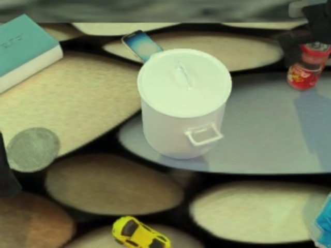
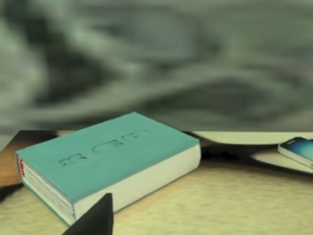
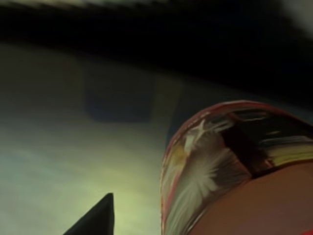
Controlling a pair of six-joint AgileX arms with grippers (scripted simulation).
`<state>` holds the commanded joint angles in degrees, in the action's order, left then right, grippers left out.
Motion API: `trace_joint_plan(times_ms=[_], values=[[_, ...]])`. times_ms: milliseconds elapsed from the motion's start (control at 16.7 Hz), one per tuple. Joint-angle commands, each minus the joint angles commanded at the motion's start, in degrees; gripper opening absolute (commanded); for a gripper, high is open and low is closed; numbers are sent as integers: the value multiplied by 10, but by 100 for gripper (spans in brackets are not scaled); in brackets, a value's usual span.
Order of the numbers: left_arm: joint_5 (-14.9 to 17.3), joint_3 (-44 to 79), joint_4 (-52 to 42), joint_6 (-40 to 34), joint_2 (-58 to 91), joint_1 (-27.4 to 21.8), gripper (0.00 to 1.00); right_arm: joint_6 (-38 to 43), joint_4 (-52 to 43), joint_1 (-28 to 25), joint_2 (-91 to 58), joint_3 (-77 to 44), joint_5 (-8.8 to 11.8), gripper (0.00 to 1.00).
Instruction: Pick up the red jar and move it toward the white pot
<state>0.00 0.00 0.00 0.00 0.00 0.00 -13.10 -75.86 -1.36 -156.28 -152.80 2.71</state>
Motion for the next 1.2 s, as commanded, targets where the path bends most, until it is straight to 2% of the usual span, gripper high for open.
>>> trace_joint_plan(times_ms=[720,1200], values=[[0,0,0,0,0,0,100,0,0,0,0,0,0,2],[0,0,0,0,0,0,100,0,0,0,0,0,0,0]])
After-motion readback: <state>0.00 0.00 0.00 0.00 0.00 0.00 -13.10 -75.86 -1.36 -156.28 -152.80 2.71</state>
